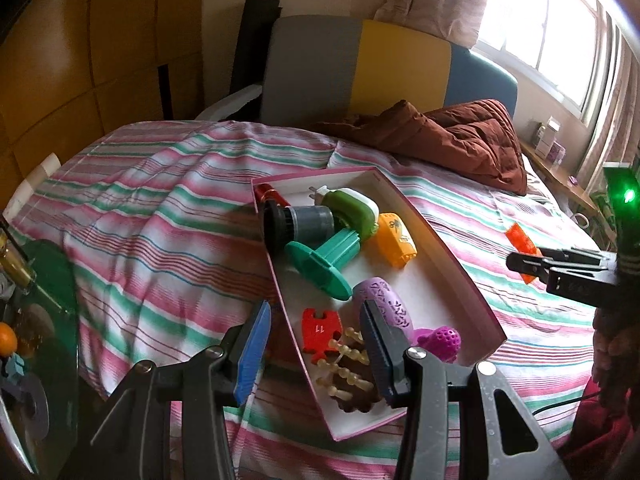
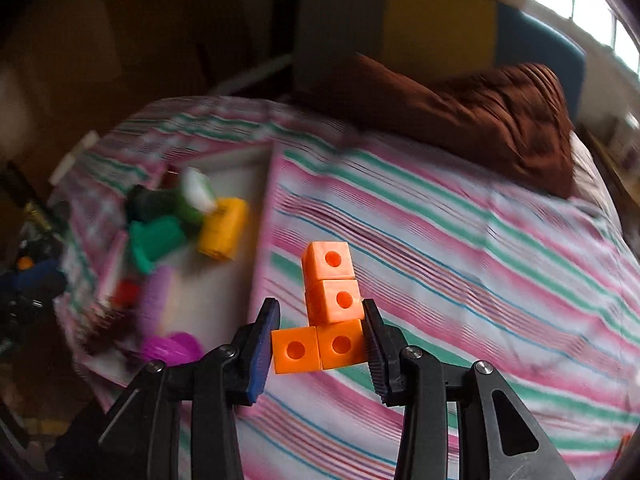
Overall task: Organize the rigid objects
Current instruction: 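Carry the orange cubes into the tray and open the right tool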
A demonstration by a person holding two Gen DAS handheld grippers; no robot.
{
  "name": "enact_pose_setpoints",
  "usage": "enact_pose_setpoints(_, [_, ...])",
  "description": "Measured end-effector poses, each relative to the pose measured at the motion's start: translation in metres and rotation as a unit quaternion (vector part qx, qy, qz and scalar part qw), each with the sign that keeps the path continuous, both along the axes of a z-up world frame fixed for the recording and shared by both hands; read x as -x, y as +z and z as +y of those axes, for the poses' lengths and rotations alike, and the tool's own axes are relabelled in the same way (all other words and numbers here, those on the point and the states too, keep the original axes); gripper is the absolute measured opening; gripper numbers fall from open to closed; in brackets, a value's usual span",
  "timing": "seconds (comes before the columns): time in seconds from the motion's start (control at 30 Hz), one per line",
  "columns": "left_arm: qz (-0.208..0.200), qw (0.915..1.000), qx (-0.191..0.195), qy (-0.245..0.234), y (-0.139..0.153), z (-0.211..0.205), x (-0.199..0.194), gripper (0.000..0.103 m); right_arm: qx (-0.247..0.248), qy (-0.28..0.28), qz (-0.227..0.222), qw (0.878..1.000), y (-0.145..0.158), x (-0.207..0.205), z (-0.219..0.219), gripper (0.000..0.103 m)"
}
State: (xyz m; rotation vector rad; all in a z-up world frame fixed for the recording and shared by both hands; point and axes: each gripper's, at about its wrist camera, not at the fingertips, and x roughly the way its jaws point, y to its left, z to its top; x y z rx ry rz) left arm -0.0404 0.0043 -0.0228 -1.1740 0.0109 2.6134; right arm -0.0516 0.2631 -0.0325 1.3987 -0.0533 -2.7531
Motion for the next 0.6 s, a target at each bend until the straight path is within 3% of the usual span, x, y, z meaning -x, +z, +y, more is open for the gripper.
enact_pose_setpoints(0.23, [-0.007,0.9998,-0.006,0.019,-0.002,-0.010,0.000,0.047,-0.001,0.056,0.005,0.998,0.002,0.016,-0.056,0.041])
enact_pose_setpoints(0.6, [-0.014,0.9987,-0.004,0.049,-0.002,-0.019,0.002,0.048,-0.035,0.065,-0.058,0.996,-0.050,0.039,-0.082,0.042])
